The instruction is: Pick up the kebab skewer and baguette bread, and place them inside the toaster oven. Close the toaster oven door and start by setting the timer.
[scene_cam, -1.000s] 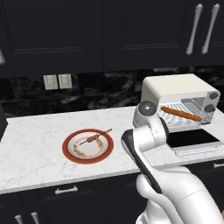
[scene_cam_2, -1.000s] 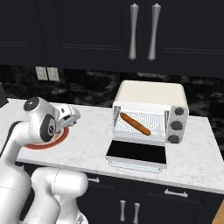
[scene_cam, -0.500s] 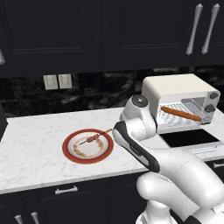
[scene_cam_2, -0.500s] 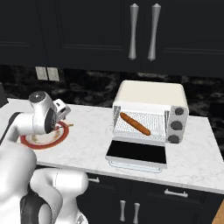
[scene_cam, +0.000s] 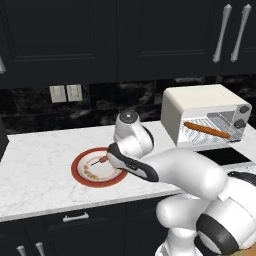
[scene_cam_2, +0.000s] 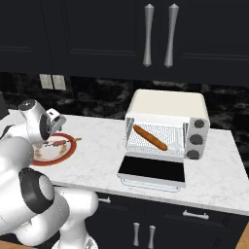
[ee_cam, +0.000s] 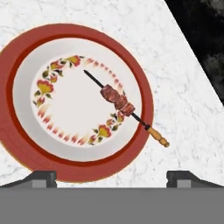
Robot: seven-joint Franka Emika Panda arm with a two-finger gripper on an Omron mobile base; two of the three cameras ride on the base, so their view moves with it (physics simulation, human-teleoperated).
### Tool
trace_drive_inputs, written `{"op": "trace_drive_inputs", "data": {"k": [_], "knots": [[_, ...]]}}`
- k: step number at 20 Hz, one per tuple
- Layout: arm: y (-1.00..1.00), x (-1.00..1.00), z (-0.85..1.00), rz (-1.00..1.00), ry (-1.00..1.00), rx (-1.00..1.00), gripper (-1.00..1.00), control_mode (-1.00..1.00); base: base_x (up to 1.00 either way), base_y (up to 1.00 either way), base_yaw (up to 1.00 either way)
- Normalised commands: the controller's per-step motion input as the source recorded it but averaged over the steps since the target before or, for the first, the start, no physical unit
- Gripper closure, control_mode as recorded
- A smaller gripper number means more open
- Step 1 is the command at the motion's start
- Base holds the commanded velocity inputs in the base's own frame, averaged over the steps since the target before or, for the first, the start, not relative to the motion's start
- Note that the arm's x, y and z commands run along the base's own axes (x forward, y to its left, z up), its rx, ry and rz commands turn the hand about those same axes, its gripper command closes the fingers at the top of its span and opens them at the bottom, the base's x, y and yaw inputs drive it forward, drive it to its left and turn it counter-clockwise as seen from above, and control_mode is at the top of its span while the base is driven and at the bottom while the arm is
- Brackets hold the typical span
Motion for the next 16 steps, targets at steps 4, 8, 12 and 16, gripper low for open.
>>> {"op": "trace_drive_inputs", "data": {"k": [4,8,12,16], "knots": [[0.02,0.17,-0.20,0.00,0.13,-0.18,-1.00,-1.00,0.00,0.00,0.00],[0.12,0.15,-0.18,0.00,0.10,-0.16,-1.00,-1.00,0.00,0.00,0.00],[0.10,0.18,-0.22,0.00,0.09,-0.06,-1.00,-1.00,0.00,0.00,0.00],[0.00,0.03,-0.22,0.06,0.00,0.00,-1.00,-1.00,0.00,0.00,0.00]]}}
